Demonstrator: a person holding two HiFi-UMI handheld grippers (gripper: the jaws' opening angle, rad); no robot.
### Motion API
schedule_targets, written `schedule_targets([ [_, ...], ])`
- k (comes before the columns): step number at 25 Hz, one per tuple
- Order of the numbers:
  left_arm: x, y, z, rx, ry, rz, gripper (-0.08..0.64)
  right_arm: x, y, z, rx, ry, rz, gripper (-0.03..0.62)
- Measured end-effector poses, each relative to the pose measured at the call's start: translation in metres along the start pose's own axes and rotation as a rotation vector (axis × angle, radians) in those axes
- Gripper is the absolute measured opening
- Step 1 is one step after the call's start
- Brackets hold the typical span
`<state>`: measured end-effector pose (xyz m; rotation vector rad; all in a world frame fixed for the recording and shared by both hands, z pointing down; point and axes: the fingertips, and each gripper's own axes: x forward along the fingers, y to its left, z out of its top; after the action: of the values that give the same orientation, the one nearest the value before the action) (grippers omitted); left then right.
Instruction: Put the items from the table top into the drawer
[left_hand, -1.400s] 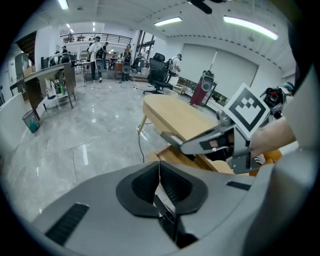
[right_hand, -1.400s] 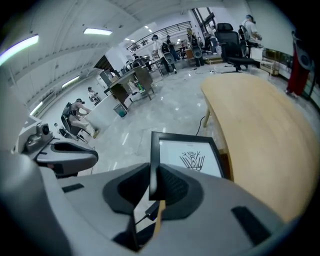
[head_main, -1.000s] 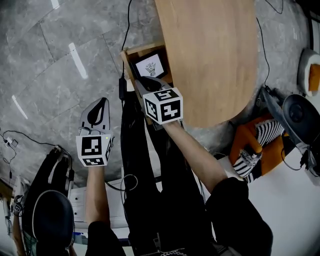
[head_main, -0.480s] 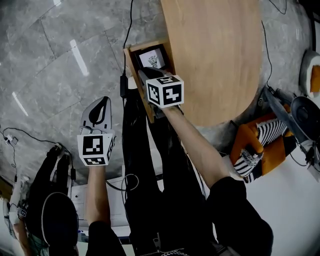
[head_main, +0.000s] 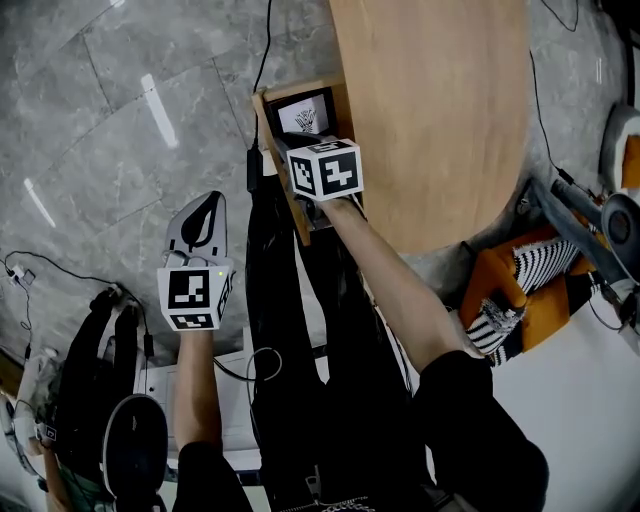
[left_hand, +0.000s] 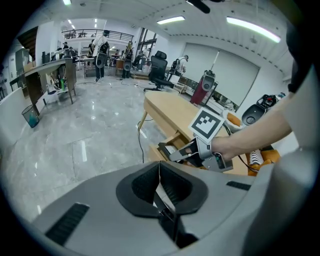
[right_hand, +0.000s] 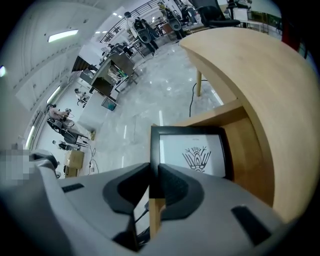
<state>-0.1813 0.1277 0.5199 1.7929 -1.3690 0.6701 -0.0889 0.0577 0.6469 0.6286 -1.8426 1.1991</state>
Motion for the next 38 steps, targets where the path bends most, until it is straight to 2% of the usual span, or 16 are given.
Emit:
schedule_targets([
  [8,0.0,0.001,0.001,0.008,0.006,-0.001,0.014,0.005,0.001,-0.005,-0.051,0.036,-0.011,0.08],
  [11,-0.001,-0.001,0.004,0.016,0.006,-0.001,0.014,0.002,0.003,-0.004,-0.064,0.024,0.001,0.104],
  [16,-0.006,-0.007,0.015,0.038,0.001,-0.007,0.015,-0.021,0.007,0.001,-0.046,-0.039,-0.019,0.104],
  [20,-0.009,-0.015,0.035,0.065,-0.014,-0.021,0.015,-0.051,0.01,0.01,-0.043,-0.133,-0.068,0.013],
  [25,-0.016,-0.039,0.071,0.101,-0.046,-0.069,0.015,-0.105,0.01,0.019,-0.034,-0.249,-0.123,0.011],
  [30,-0.034,-0.077,0.116,0.154,-0.063,-0.144,0.015,-0.19,0.013,0.029,0.006,-0.403,-0.232,0.009],
  [35,-0.07,-0.116,0.15,0.163,-0.079,-0.187,0.015,-0.284,0.043,0.047,-0.054,-0.55,-0.322,0.009],
  [38,-0.088,-0.133,0.171,0.171,-0.097,-0.194,0.015,-0.333,0.064,0.06,-0.093,-0.623,-0.343,0.009],
])
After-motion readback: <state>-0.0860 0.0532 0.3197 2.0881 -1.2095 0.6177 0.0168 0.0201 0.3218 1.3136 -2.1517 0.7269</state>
